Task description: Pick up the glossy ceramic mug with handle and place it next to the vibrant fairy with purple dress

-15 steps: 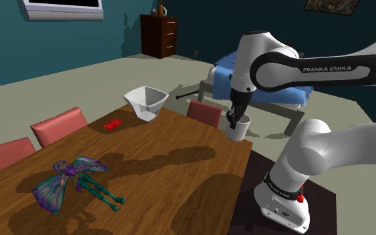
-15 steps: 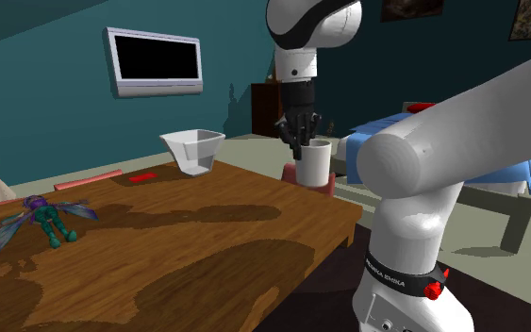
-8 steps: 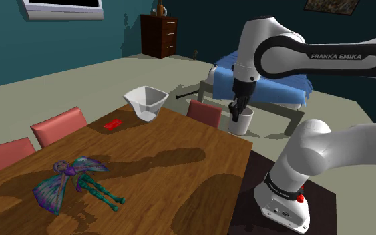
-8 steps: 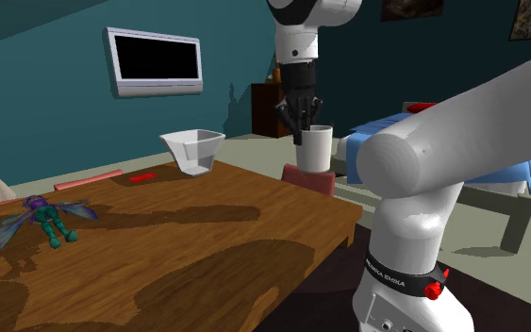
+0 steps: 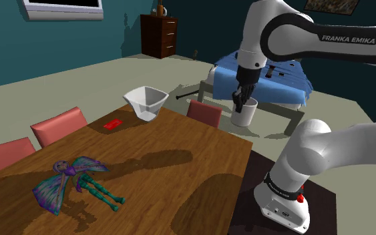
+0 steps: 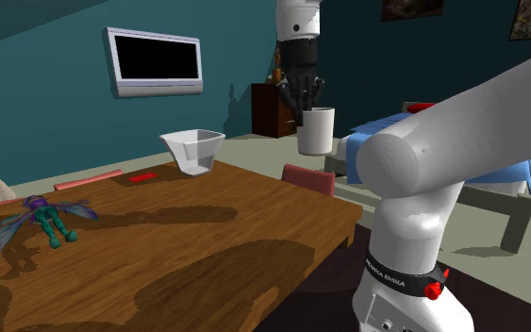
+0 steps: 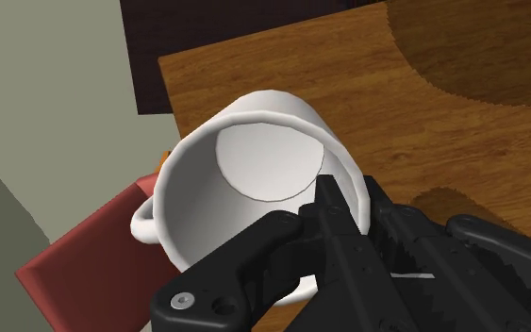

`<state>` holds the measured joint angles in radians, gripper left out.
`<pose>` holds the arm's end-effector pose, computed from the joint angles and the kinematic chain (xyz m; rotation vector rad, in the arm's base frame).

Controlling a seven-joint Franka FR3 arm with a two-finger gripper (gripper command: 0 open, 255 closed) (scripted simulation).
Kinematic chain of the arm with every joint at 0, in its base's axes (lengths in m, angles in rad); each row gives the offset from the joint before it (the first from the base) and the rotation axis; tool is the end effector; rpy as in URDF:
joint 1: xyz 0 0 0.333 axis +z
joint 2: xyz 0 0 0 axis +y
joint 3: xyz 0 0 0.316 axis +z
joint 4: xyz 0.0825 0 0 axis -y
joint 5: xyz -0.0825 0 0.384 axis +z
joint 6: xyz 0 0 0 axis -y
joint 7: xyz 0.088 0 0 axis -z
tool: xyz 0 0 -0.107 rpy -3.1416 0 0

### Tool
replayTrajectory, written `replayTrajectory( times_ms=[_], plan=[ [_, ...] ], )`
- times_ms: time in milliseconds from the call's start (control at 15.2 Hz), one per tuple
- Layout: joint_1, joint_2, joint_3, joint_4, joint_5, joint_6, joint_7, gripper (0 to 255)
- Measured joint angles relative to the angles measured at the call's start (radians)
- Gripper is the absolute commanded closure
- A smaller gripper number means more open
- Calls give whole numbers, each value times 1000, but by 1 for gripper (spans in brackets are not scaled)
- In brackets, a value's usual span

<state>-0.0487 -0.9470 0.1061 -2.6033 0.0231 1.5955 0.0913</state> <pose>0.2629 0.0221 0.5202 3.0714 -0.1259 -0.0923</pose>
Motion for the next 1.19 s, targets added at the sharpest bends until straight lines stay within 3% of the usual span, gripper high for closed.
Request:
replayTrajectory(
  times_ms=[264,792,1188],
  plan=[
    [12,10,28,43,23,-34,28,255],
    [74,105,218,127,169,-13,217,255],
    [88,239,370,240,245,29,363,255]
  ],
)
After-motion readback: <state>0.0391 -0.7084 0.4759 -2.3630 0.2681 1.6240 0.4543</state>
